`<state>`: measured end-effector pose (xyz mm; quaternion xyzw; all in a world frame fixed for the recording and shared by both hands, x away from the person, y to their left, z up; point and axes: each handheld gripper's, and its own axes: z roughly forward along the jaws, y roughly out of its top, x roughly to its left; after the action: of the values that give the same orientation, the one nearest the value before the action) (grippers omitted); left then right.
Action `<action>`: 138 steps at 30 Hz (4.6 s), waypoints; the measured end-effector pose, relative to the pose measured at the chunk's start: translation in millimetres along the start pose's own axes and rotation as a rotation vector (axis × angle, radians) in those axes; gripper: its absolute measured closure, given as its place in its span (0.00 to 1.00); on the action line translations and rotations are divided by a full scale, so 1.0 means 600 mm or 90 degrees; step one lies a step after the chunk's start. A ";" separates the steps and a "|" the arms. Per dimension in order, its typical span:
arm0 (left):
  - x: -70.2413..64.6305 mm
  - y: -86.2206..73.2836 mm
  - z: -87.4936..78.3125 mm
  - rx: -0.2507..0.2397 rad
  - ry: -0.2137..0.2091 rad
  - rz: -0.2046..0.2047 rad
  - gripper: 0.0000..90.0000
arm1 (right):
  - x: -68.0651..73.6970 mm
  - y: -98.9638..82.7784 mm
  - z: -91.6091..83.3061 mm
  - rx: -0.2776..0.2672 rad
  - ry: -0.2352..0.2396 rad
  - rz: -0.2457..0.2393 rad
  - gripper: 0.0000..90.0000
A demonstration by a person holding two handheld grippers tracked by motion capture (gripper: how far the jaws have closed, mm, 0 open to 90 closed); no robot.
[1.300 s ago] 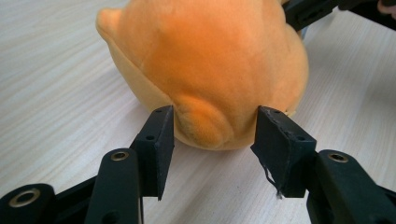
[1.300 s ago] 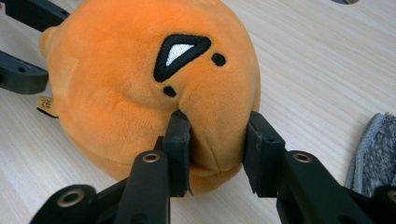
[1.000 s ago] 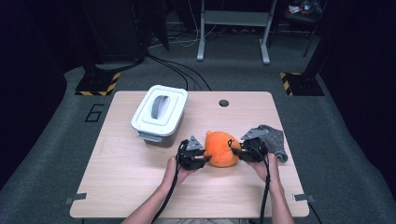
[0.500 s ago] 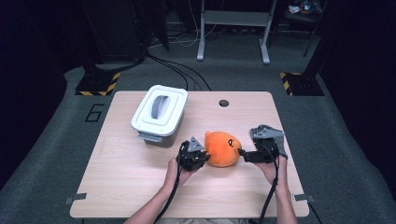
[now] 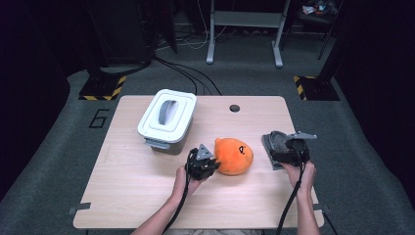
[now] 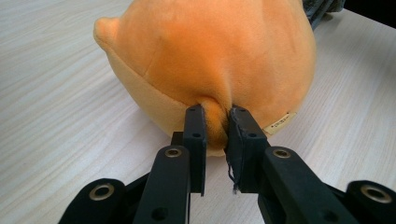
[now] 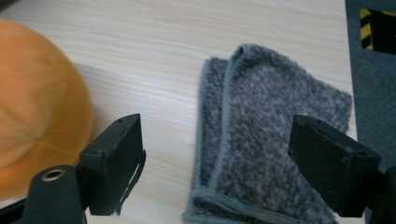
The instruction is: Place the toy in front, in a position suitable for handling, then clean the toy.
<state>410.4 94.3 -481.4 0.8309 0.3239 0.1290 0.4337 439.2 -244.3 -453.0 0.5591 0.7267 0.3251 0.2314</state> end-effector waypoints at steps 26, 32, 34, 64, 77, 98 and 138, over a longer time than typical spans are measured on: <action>-0.003 0.002 0.000 0.007 0.002 0.018 0.87 | -0.034 -0.015 0.108 0.093 -0.070 0.027 0.20; -0.003 0.001 0.000 0.006 0.001 0.018 0.87 | -0.036 -0.019 0.115 0.097 -0.067 0.026 0.26; -0.004 0.000 0.000 0.006 0.003 0.015 0.87 | -0.036 -0.021 0.114 0.096 -0.062 0.032 0.28; -0.003 -0.002 0.001 0.000 0.000 0.014 0.86 | -0.045 -0.038 0.098 0.031 -0.052 0.034 0.78; -0.003 -0.003 0.001 -0.004 -0.001 0.014 0.86 | -0.042 -0.026 0.049 -0.013 -0.016 0.023 0.80; -0.004 0.002 0.001 0.000 0.002 0.017 0.86 | 0.020 0.009 -0.032 -0.063 0.068 -0.026 0.80; -0.012 0.014 0.003 -0.011 0.009 0.028 0.86 | 0.231 0.082 0.001 -0.007 0.176 -0.187 0.77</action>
<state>409.4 85.2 -475.1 0.8328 0.3079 0.1474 0.4358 434.7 -102.9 -413.7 0.3957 0.8237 0.3654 0.1774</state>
